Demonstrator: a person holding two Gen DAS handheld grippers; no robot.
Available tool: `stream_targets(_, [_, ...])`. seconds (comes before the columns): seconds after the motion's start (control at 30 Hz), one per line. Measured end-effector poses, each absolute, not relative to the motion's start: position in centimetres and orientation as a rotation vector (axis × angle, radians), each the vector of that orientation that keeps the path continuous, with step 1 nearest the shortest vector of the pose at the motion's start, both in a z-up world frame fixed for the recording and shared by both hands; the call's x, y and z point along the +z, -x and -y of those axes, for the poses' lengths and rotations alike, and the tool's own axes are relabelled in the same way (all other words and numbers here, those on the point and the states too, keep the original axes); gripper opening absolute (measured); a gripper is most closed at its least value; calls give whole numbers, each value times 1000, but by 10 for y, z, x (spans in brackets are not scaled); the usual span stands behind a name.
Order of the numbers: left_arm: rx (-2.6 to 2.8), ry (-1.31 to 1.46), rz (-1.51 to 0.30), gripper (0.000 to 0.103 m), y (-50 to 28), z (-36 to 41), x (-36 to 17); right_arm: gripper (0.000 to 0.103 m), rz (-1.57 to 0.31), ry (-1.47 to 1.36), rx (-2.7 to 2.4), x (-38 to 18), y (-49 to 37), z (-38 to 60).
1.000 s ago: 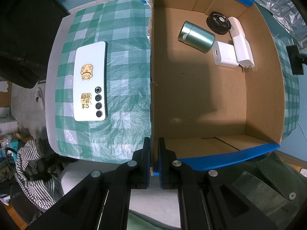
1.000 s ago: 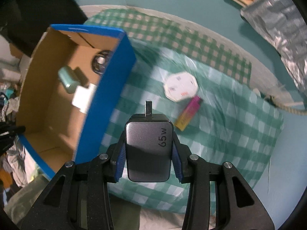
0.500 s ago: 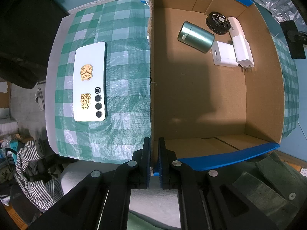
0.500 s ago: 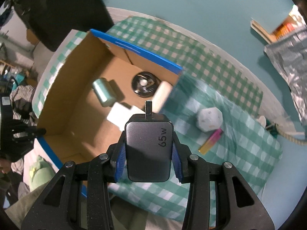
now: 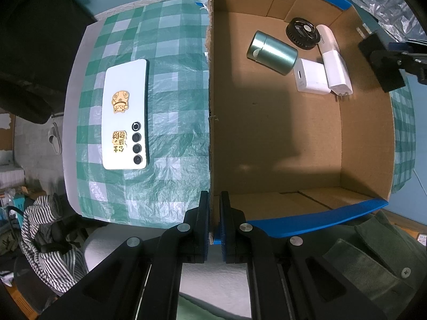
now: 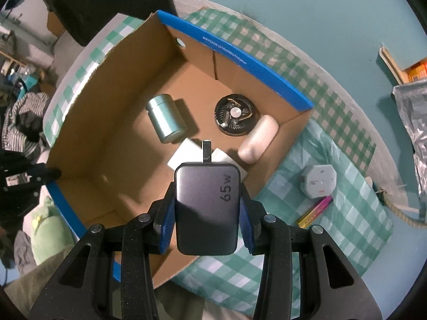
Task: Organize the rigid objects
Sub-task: 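Carry the grey charger into the box and open the right gripper, then move the right gripper back over the pink-gold lighter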
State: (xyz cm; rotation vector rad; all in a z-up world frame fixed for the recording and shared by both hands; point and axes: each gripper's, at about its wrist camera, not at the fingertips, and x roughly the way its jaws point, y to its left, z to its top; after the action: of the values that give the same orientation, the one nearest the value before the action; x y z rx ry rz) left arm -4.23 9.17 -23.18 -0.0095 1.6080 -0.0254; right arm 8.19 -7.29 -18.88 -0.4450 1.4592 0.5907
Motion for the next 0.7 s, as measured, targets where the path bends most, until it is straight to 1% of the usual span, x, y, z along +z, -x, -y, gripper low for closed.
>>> stream_targets(0.37, [-26,11,-1609,7,42,-92,-232,41,-1477,491,607,-200,-75,61])
stream_targets(0.7, [-27,9,-1604,7,43,-94,-230,41,-1437,464,592,-184,-79,68])
